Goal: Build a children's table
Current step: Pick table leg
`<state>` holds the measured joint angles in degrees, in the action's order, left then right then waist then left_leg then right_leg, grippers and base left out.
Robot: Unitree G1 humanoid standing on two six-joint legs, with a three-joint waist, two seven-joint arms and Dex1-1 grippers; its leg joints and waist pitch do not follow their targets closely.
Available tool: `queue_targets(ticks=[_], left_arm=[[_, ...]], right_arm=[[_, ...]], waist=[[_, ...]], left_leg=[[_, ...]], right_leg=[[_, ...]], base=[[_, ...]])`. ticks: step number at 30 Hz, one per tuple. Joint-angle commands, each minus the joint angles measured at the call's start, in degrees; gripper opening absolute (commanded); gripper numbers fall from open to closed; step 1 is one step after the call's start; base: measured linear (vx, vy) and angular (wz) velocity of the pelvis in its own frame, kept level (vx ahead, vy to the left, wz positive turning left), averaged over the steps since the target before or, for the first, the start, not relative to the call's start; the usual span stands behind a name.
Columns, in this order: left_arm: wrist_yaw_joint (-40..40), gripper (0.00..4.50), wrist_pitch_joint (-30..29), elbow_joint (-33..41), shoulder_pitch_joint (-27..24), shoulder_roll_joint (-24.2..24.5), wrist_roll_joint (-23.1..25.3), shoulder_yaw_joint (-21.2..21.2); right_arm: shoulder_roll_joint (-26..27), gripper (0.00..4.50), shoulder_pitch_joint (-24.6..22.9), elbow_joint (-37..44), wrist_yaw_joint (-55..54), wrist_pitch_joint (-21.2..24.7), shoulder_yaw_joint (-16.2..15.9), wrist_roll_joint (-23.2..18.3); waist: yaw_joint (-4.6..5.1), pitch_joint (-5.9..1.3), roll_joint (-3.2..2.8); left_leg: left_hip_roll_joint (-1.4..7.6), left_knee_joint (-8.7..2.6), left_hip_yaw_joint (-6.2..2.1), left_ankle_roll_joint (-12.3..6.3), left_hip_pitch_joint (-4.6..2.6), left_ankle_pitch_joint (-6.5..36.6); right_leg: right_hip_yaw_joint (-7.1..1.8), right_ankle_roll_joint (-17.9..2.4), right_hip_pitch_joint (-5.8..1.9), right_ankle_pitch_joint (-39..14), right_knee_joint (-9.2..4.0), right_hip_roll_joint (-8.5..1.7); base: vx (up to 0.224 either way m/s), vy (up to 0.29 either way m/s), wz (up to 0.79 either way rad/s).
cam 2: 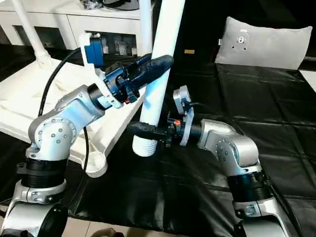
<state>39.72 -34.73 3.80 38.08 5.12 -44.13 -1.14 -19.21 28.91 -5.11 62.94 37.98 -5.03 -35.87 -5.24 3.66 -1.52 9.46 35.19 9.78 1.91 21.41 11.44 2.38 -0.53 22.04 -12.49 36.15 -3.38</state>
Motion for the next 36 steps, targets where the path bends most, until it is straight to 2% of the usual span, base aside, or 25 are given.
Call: queue_targets(ticks=[1, 2, 3, 6, 7, 12, 13, 14, 17, 19, 22, 24, 26, 27, 30, 31, 33, 34, 35, 36], left_arm=[[0.62, 1.75, 0.00, 1.81, -0.09, -0.15, -0.27, 0.98], [0.62, 1.75, 0.03, 1.80, -0.11, -0.17, -0.22, 1.03], [0.60, 1.75, 0.02, 1.84, -0.14, -0.17, -0.20, 1.06], [0.58, 1.75, -0.09, 2.06, -0.28, -0.12, -0.20, 1.13], [0.48, 1.75, -0.39, 2.07, -0.31, -0.11, -0.28, 1.17], [-0.25, 1.75, -4.94, 3.03, -0.65, 1.03, -1.15, 2.56], [1.04, 2.31, -5.73, 4.23, -1.12, 1.31, -1.75, 3.73], [1.04, 2.45, -5.73, 4.23, -1.12, 1.31, -1.75, 3.73], [1.88, 2.52, -6.59, 6.14, -1.91, 0.97, -2.42, 5.55], [2.01, 2.82, -6.62, 6.62, -2.11, 0.77, -2.34, 6.22], [1.57, 2.92, -7.17, 7.50, -2.54, -0.03, -2.07, 7.04], [0.63, 3.19, -7.23, 7.96, -2.99, -1.31, -2.62, 6.97], [-0.62, 3.29, -6.98, 7.95, -3.14, -2.62, -3.24, 6.18], [-1.50, 3.29, -6.81, 7.77, -3.11, -3.43, -3.92, 5.21], [-3.89, 3.34, -5.95, 6.98, -3.08, -5.57, -6.38, 1.79], [-7.24, 3.34, -3.76, 5.27, -2.56, -7.48, -8.44, -2.77], [-10.71, 3.34, -1.22, 3.31, -1.93, -8.55, -9.60, -7.39], [-13.14, 3.34, -0.07, 2.08, -2.01, -8.09, -8.22, -9.52], [-13.51, 3.34, 0.09, 1.87, -2.14, -7.87, -7.80, -9.85], [-14.77, 3.34, 1.13, 0.91, -3.11, -6.46, -5.14, -10.93]], right_arm=[[-0.12, 2.71, 0.68, -0.33, -0.03, -0.62, -0.20, 0.16], [-0.13, 2.71, 0.68, -0.35, 0.03, -0.60, -0.21, 0.16], [-0.12, 2.45, 0.65, -0.33, 0.06, -0.59, -0.25, 0.18], [0.00, 2.35, 0.50, -0.27, 0.14, -0.63, -0.37, 0.44], [0.02, 2.14, 0.47, -0.37, 0.23, -0.70, -0.40, 0.58], [0.28, 2.01, 0.37, -0.86, -0.74, -1.66, -0.75, 1.94], [0.60, 1.98, 0.53, -1.49, -1.86, -2.02, -0.80, 2.71], [0.60, 1.97, 0.53, -1.49, -1.86, -2.02, -0.80, 2.71], [1.57, 1.96, 0.79, -2.35, -3.59, -2.24, -0.83, 3.35], [1.95, 1.96, 0.97, -2.83, -4.14, -2.70, -0.87, 3.74], [3.60, 1.96, 1.38, -4.20, -6.28, -4.69, -0.62, 4.94], [5.19, 1.96, 1.50, -4.86, -8.69, -5.92, -0.03, 5.64], [5.83, 1.96, 1.27, -4.76, -9.58, -6.57, 0.24, 5.91], [6.14, 1.96, 0.98, -4.51, -10.22, -6.65, 0.73, 5.74], [6.53, 1.96, 0.08, -3.64, -11.95, -6.27, 1.72, 5.43], [6.47, 1.96, -1.49, -1.65, -12.55, -5.63, 2.33, 4.68], [6.46, 1.95, -3.36, 0.81, -12.84, -5.45, 3.05, 3.68], [6.31, 1.93, -4.53, 2.14, -13.27, -5.96, 3.62, 3.40], [6.20, 1.93, -4.83, 2.48, -13.33, -6.04, 3.75, 3.36], [5.63, 1.92, -6.34, 4.00, -13.78, -6.45, 4.50, 3.28]], waist=[[-0.22, -4.38, 0.70], [-0.27, -4.41, 0.65], [-0.26, -4.40, 0.66], [-0.24, -4.39, 0.66], [-0.25, -4.37, 0.71], [-0.20, -4.41, 0.57], [-0.14, -4.37, 0.62], [-0.11, -4.30, 0.59], [-0.13, -4.34, 0.52], [-0.07, -4.29, 0.51], [-0.08, -4.27, 0.56], [0.10, -4.22, 0.47], [0.08, -4.27, 0.44], [-0.02, -4.28, 0.14], [-0.04, -4.27, 0.36], [0.02, -4.20, 1.18], [-0.39, -4.20, 0.71], [-0.55, -4.20, 0.00], [-0.32, -4.26, 0.37], [-0.19, -4.18, 0.55]], left_leg=[[3.22, -3.50, -1.07, -2.89, -0.37, 2.00], [3.23, -3.50, -1.09, -2.87, -0.40, 1.90], [3.21, -3.47, -1.07, -2.91, -0.41, 1.86], [3.22, -3.48, -1.09, -2.89, -0.37, 1.89], [3.23, -3.49, -1.09, -2.90, -0.40, 1.97], [3.28, -3.50, -1.13, -2.64, -0.45, 1.82], [3.28, -3.53, -1.11, -2.58, -0.42, 1.93], [3.25, -3.56, -1.10, -2.49, -0.37, 2.22], [3.32, -3.60, -1.10, -2.03, -0.46, 2.32], [3.28, -3.62, -1.08, -2.01, -0.47, 2.73], [3.29, -3.66, -1.06, -1.66, -0.49, 3.13], [3.26, -3.69, -1.04, -1.31, -0.41, 3.42], [3.28, -3.71, -1.13, -1.16, -0.42, 3.37], [3.28, -3.68, -1.15, -1.15, -0.44, 3.20], [3.22, -3.66, -1.13, -1.39, -0.39, 3.28], [3.17, -3.70, -0.96, -1.66, -0.35, 3.36], [3.27, -3.66, -0.97, -1.37, -0.50, 3.30], [3.23, -3.63, -1.09, -1.31, -0.36, 3.87], [3.21, -3.68, -1.21, -1.56, -0.38, 4.15], [3.10, -3.78, -1.22, -1.75, -0.25, 4.22]], right_leg=[[-2.55, -15.40, -3.25, 0.87, -3.49, -4.66], [-2.53, -15.41, -3.27, 0.86, -3.46, -4.69], [-2.55, -15.39, -3.22, 0.88, -3.47, -4.66], [-2.54, -15.32, -3.23, 0.60, -3.48, -4.64], [-2.53, -15.29, -3.21, 0.51, -3.50, -4.66], [-2.48, -15.40, -3.12, 0.66, -3.36, -4.66], [-2.49, -15.42, -3.12, 0.42, -3.38, -4.65], [-2.49, -15.32, -3.13, -0.12, -3.48, -4.65], [-2.53, -15.31, -3.07, -0.36, -3.47, -4.66], [-2.55, -15.19, -3.05, -0.50, -3.54, -4.61], [-2.57, -14.97, -3.06, -1.16, -3.64, -4.65], [-2.59, -14.97, -2.98, -1.25, -3.66, -4.67], [-2.58, -14.81, -3.17, -0.90, -3.65, -4.62], [-2.59, -14.89, -3.15, -0.52, -3.58, -4.66], [-2.58, -15.19, -3.20, 0.41, -3.61, -4.60], [-2.66, -15.09, -3.30, -0.04, -3.70, -4.60], [-2.68, -15.32, -3.08, -0.85, -3.87, -4.70], [-2.65, -15.06, -3.17, -0.73, -3.80, -4.57], [-2.56, -14.22, -3.23, -0.20, -3.87, -4.40], [-2.55, -13.71, -3.36, -0.33, -4.00, -4.37]], base=[[0.000, 0.000, 0.00], [0.000, 0.000, 0.00], [0.000, 0.000, 0.00], [0.000, 0.000, 0.00], [0.000, 0.000, 0.00], [0.000, 0.000, 0.00], [0.000, 0.000, 0.00], [0.000, 0.000, 0.00], [0.000, 0.000, 0.00], [0.000, 0.000, 0.00], [0.000, 0.000, 0.00], [0.000, 0.000, 0.00], [0.000, 0.000, 0.00], [0.000, 0.000, 0.00], [0.000, 0.000, 0.00], [0.000, 0.000, 0.00], [0.000, 0.000, 0.00], [0.000, 0.000, 0.00], [0.000, 0.000, 0.00], [0.000, 0.000, 0.00]])
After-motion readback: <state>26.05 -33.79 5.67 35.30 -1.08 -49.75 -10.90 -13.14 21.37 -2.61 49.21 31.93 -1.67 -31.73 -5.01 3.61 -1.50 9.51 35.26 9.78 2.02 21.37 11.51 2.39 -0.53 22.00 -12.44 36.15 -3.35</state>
